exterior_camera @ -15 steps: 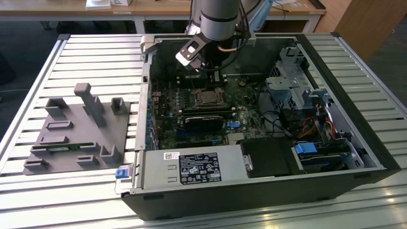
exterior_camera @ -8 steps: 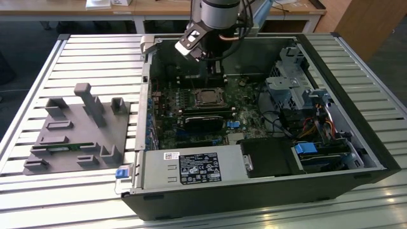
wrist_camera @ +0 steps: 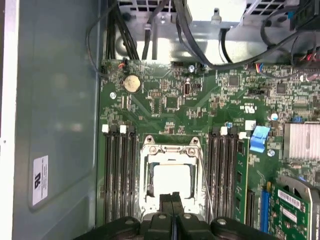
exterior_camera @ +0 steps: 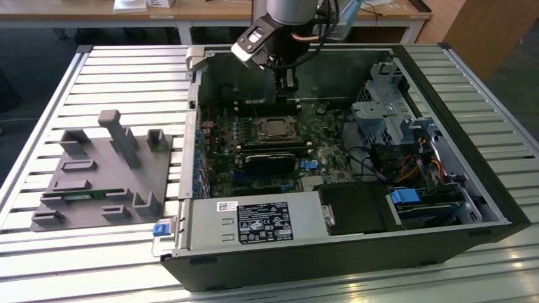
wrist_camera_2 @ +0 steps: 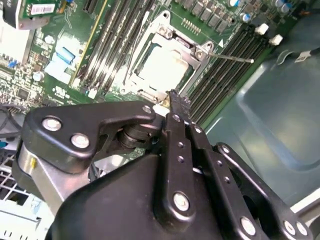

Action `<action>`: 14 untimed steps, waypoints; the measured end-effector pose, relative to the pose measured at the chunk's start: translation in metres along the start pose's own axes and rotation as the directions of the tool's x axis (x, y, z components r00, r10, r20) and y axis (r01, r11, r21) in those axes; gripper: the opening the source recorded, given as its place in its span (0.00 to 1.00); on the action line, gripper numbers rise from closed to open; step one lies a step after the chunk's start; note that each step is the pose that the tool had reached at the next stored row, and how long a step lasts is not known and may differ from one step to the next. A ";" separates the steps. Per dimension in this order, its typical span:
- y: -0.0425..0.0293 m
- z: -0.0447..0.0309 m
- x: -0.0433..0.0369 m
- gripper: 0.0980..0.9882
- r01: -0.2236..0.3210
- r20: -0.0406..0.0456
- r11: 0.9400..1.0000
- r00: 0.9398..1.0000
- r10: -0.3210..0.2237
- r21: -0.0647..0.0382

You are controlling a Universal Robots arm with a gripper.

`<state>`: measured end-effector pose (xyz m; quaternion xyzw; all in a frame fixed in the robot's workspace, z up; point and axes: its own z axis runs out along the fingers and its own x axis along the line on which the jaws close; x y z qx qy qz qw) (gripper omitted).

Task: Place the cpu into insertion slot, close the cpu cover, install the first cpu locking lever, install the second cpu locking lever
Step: 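Install the first cpu locking lever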

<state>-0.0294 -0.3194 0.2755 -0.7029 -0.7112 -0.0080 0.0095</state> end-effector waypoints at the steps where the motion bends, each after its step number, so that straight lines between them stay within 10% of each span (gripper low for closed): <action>1: 0.0000 0.0000 0.0000 0.01 0.005 0.000 1.000 1.000 -0.005 0.000; 14: 0.0000 0.0001 -0.0001 0.01 0.157 0.000 0.988 0.988 -0.157 0.004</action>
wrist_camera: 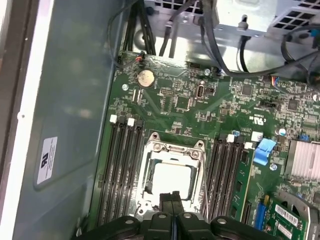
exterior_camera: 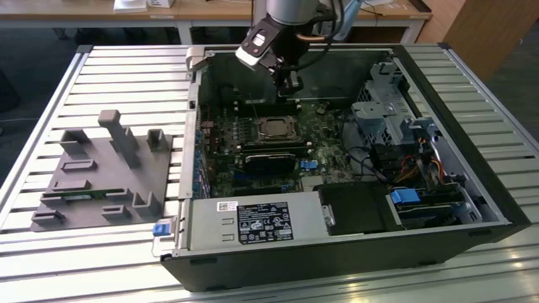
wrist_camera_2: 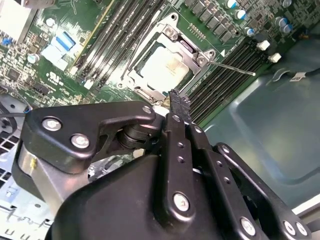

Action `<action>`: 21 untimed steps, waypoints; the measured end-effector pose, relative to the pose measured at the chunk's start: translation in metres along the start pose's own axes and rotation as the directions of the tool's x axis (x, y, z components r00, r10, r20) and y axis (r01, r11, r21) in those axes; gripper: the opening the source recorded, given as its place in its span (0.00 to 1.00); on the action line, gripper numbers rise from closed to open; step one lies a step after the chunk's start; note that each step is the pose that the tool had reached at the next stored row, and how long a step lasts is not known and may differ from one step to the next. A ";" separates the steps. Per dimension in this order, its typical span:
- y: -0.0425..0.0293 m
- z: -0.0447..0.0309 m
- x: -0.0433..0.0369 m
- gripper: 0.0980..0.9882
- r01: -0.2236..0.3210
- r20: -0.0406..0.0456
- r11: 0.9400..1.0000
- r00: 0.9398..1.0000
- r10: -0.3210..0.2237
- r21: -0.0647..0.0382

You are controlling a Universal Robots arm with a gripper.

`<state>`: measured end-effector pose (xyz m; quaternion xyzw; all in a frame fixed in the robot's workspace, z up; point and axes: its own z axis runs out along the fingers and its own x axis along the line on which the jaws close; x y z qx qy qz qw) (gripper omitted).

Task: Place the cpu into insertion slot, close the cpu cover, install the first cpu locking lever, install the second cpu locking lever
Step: 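Install the first cpu locking lever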

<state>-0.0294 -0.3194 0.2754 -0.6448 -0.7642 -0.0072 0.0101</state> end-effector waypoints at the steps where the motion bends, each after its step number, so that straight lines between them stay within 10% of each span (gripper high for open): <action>1: 0.0000 0.0000 0.0000 0.01 0.009 0.000 1.000 1.000 -0.009 0.000; 11: -0.0002 0.0000 0.0000 0.01 0.122 0.000 0.993 0.993 -0.122 0.003; 21: -0.0002 0.0003 0.0000 0.01 0.299 0.000 0.954 0.954 -0.299 0.007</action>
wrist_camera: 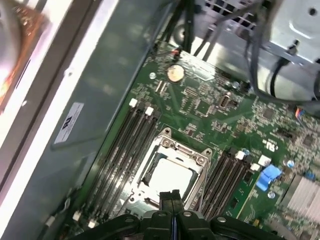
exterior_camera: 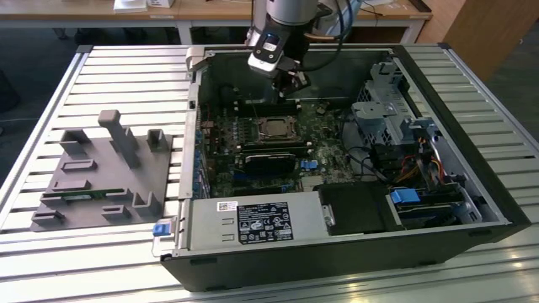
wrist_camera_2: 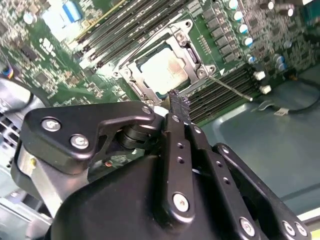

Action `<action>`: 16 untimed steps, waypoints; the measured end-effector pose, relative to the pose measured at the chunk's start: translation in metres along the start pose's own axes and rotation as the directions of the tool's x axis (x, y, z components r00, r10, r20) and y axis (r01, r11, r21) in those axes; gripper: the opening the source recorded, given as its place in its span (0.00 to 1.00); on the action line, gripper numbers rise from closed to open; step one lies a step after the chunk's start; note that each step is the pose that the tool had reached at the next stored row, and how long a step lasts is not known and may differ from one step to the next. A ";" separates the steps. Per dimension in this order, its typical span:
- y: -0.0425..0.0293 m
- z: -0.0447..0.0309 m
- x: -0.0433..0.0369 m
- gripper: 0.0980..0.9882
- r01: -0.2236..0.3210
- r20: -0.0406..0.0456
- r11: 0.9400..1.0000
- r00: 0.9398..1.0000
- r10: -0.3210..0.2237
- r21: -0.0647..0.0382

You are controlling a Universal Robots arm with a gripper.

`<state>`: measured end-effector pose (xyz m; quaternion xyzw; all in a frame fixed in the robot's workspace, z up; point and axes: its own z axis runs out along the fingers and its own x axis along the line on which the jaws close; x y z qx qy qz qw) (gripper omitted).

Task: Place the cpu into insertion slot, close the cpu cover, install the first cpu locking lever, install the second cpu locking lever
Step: 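Install the first cpu locking lever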

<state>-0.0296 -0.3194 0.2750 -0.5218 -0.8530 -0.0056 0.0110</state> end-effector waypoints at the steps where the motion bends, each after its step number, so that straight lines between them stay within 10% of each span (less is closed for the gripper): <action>1: 0.0000 0.0001 0.0000 0.01 0.018 0.000 1.000 1.000 -0.018 0.000; 8: 0.0000 0.0003 0.0000 0.01 0.144 0.000 0.990 0.990 -0.144 0.004; 16: 0.0000 0.0005 0.0000 0.01 0.287 -0.001 0.958 0.958 -0.287 0.007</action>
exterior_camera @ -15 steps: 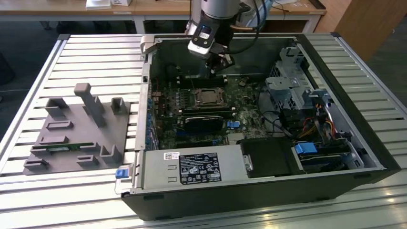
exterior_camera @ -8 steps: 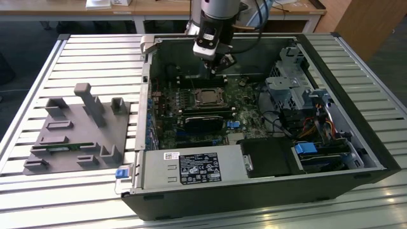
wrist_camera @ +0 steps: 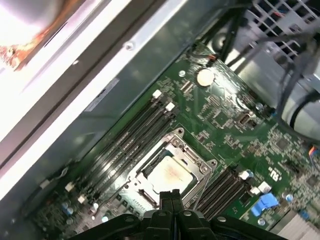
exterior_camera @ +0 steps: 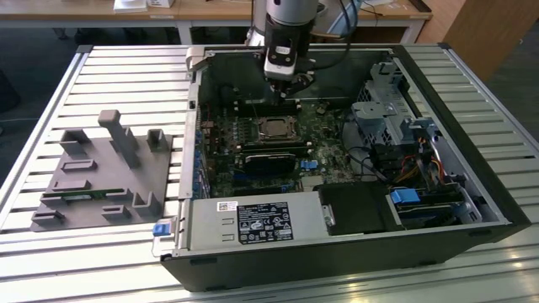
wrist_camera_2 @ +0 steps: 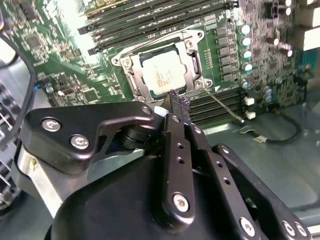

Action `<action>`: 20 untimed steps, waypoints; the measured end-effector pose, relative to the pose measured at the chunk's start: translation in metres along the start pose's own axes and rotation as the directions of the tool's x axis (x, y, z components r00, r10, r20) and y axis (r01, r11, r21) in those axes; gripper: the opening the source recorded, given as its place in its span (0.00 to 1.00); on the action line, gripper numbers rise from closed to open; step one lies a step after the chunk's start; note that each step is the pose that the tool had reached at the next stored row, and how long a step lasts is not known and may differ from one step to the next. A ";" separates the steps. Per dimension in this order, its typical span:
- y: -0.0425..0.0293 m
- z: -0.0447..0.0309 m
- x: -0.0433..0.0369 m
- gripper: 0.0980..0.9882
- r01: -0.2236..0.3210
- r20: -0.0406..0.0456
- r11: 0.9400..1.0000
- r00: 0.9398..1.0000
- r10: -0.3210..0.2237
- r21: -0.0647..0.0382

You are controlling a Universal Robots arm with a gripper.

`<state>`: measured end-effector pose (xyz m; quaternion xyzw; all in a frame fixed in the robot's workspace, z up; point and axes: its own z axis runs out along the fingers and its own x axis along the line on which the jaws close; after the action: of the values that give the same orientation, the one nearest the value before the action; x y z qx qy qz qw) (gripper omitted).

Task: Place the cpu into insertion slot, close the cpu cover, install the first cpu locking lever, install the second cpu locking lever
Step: 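Install the first cpu locking lever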

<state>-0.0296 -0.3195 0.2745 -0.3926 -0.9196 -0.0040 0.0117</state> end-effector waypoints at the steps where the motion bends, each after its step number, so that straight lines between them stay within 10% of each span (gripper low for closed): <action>1: 0.0000 0.0000 0.0000 0.01 0.018 0.000 1.000 1.000 -0.018 0.000; 10: 0.0000 0.0000 0.0000 0.01 0.181 0.000 0.983 0.983 -0.181 0.005; 20: 0.0000 0.0001 0.0000 0.01 0.356 -0.001 0.934 0.934 -0.356 0.009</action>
<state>-0.0296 -0.3195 0.2744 -0.2195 -0.9755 -0.0018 0.0122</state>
